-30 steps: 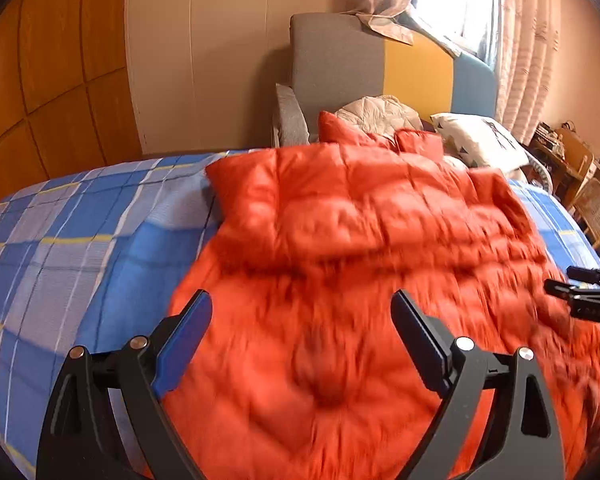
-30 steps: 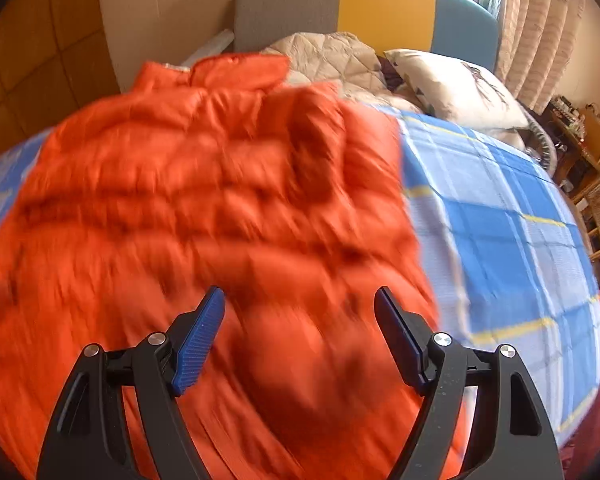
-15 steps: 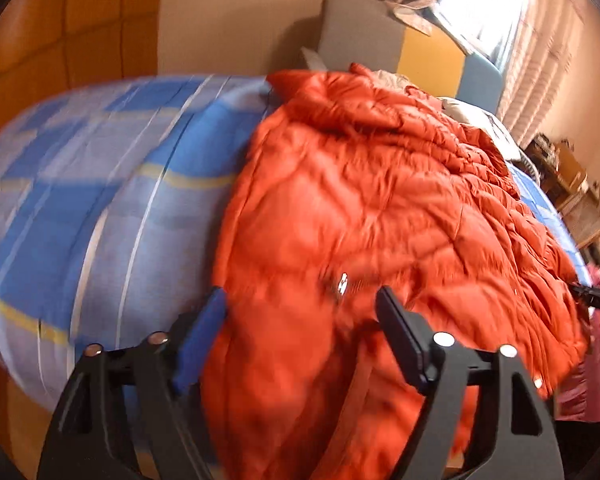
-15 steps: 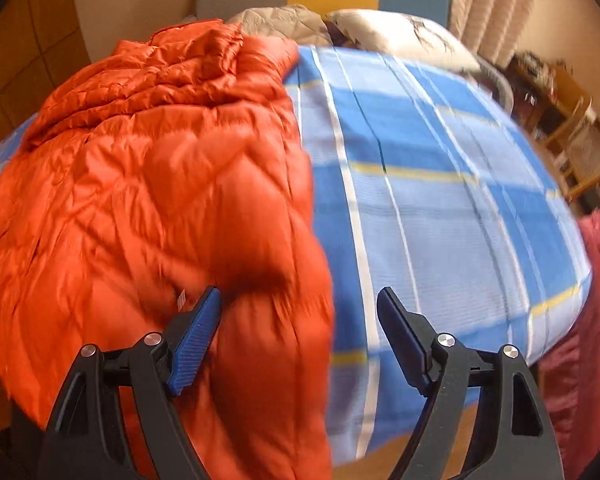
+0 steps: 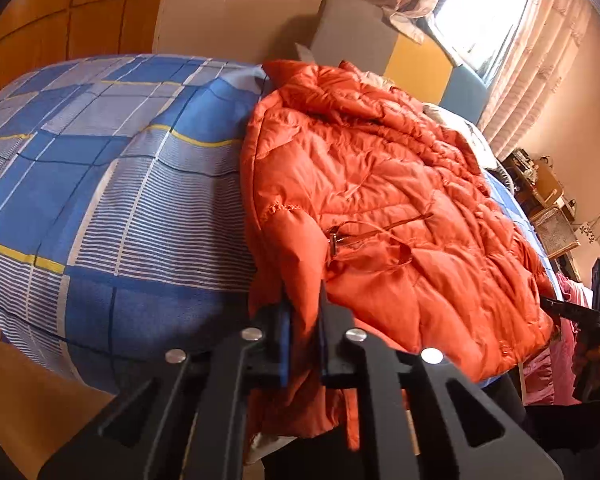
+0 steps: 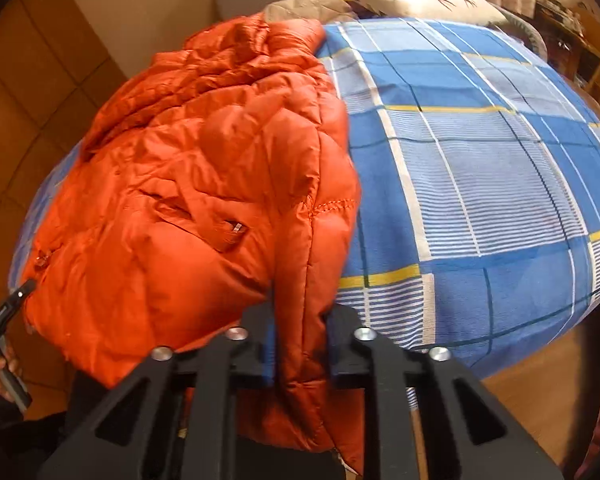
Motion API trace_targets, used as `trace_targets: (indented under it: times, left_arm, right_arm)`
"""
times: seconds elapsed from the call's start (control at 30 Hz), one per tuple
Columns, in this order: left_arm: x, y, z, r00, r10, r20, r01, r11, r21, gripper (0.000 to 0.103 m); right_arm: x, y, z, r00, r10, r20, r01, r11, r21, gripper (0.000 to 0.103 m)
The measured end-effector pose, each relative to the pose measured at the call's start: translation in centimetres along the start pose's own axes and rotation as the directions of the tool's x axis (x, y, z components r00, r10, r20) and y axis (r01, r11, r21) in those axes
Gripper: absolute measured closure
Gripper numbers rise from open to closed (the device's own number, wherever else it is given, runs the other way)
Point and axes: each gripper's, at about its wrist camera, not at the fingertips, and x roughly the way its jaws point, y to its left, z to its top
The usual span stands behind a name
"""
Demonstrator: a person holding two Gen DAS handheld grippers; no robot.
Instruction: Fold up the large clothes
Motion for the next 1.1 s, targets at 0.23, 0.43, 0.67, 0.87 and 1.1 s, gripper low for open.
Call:
trace_targets:
  times: [0.23,0.43,0.67,0.87,1.1]
  left_arm:
    - [-4.3,0.1,-1.8,0.998,-0.068,-0.001,0.068,0.998,0.009,0.096]
    - [-7.2,0.3,-3.3,0.991,-0.135,0.0,0.135,0.991,-0.003,0.096]
    - [-8.9,0.4,-0.2,0.977,-0.198,0.081,0.198,0.98,0.004,0.097]
    - [-9.0,-0.5,3.9,0.959,-0.247,0.138,0.245,0.969,0.029,0.097]
    - [-5.2,-1.0,10.7,0.967,-0.213,0.139,0.209,0.977,0.041,0.097]
  right_arm:
    - [-3.8,0.1,-0.9,1.0,0.005,0.002,-0.005,0.995,-0.098,0.093]
    - [-6.5,-0.2,-3.5,0.999,0.035,-0.023,-0.038,0.988,-0.146,0.094]
    - [-8.5,0.1,-1.3,0.992,0.091,0.084,-0.081,0.99,-0.117,0.094]
    - [-9.1,0.6,2.6,0.979,0.126,0.162,-0.113,0.99,-0.085,0.094]
    - [-7.6,1.5,8.6,0.974,0.11,0.199,-0.097,0.993,-0.074,0.094]
